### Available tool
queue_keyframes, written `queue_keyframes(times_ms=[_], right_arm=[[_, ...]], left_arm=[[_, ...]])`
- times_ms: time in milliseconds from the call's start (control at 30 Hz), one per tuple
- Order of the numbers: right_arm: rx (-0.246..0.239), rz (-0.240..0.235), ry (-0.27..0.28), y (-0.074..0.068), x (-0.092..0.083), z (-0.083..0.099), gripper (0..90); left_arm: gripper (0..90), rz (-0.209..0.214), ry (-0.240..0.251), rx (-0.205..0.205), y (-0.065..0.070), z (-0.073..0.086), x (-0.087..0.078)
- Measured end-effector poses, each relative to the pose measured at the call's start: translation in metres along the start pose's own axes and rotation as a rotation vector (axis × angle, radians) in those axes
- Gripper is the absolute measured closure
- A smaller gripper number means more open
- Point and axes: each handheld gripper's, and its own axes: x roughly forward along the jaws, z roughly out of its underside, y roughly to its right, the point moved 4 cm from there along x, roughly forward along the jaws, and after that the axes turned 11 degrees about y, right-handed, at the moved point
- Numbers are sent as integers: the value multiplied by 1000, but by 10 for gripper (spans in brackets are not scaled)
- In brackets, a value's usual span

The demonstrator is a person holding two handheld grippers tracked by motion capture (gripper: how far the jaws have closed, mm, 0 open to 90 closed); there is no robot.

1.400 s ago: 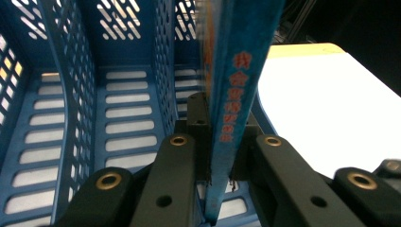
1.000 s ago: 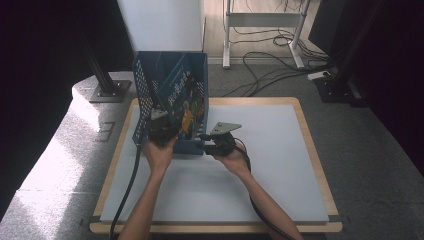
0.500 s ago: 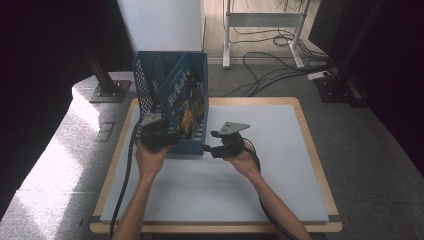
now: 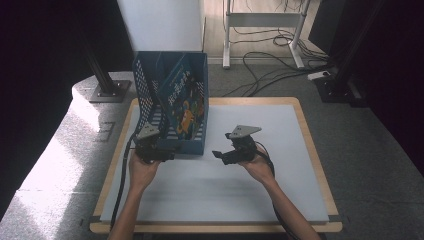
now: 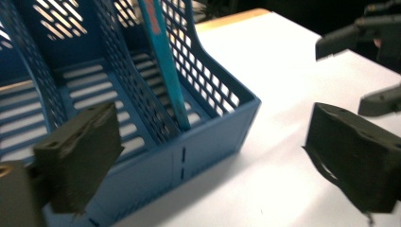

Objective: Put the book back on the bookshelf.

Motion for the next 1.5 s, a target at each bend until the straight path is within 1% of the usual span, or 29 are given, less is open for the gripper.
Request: queue_keyframes(times_ms=[67,200,333,400,467,667,967,1067,1167,1300,1400,1433,1500], right_arm=[[-6,-3,-9,0,-4,2,113],[-19,-3,-26,-1,-14,5,7],[-38,4,-31,-2,-26,6,0],[-42,10,-32,-2,-33,6,0],[-43,17,-31,-1,-41,7,0],[-34,59,-27,5,-67,18,0],[-9,143,-41,17,-107,45,0],[-1,173,-48,20,-120,56,0],[23,196,-48,23,-133,67,0],[76,232,-38,28,-148,82,0],[95,267,-60,32,-156,96,0],[109,274,-66,33,-158,102,0],[117,282,-91,35,-160,109,0]], left_arm=[[0,23,-13,6,2,3,-2],[0,55,11,19,7,8,-9],[0,69,28,24,12,10,-16],[0,72,26,31,14,12,-19],[0,84,20,34,16,15,-22],[0,94,13,40,21,26,-30],[0,102,-8,47,26,46,-37],[0,97,-27,62,28,54,-36],[0,99,-50,69,29,63,-35],[0,104,-76,63,30,76,-32],[0,85,-117,82,30,90,-26],[0,90,-131,78,30,94,-24],[0,97,-155,75,31,102,-20]])
